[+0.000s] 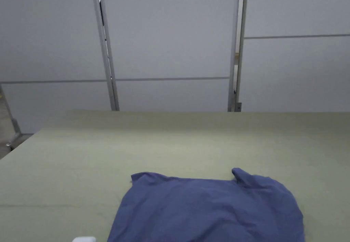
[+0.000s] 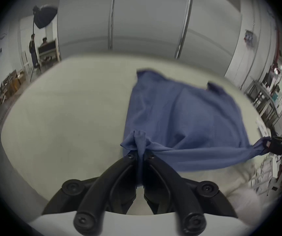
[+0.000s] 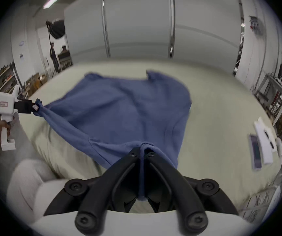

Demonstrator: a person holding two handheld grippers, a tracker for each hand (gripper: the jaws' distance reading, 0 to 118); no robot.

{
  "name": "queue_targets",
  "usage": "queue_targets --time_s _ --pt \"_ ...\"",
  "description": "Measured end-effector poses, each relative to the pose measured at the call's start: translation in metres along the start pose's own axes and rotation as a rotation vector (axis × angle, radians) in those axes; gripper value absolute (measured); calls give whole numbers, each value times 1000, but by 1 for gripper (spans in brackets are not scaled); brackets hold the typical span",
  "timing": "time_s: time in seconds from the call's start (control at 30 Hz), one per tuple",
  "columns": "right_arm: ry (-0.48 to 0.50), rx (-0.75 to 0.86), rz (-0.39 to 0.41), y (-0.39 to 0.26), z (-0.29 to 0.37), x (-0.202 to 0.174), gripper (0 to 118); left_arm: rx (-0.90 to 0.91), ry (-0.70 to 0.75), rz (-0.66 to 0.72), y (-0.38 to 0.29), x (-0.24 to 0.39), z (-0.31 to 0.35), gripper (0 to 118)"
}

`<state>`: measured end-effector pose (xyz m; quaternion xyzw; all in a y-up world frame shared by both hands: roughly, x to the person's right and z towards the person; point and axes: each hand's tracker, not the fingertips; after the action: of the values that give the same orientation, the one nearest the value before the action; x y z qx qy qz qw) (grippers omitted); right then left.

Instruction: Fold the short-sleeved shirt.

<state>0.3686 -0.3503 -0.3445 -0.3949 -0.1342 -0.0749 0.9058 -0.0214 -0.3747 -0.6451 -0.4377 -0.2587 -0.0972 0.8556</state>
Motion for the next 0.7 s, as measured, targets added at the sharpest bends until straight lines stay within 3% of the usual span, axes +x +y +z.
queue_targets --time_s 0.07,0.17,0.23,0.37,0.4,0.43,0.47,0.5,0.53,0.57,0.63,0.7 --pt "-16 -58 14 -15 -22 6 4 -43 36 -92 -17 7 -3 6" --pt "18 -167 33 -37 -38 8 4 -33 27 -110 -34 6 -6 6" --pt "6 -184 92 -48 -45 8 4 -38 20 -111 -30 7 -1 6" --pt "21 -177 89 -42 -45 10 5 -83 -15 -144 -38 1 6 6" --pt "26 -188 98 -39 -44 13 17 -82 -23 -139 -39 4 16 7" --pt "20 -184 113 -36 -38 13 43 -86 -28 -129 -39 1 21 19" --pt "17 -170 115 -31 -31 15 80 -90 -11 -103 -38 -1 28 53" --pt "16 -137 102 -22 -19 19 114 -71 10 -45 -35 -5 38 101" --pt "-16 -52 78 -9 -2 21 118 -16 -6 5 -26 -16 54 106" --pt "-25 92 31 11 25 22 118 185 -21 68 -13 -20 84 103" --pt "-20 308 -70 58 72 27 118 419 -61 194 24 -22 147 103" --pt "-48 567 -87 109 136 18 118 669 -113 251 66 -27 212 115"
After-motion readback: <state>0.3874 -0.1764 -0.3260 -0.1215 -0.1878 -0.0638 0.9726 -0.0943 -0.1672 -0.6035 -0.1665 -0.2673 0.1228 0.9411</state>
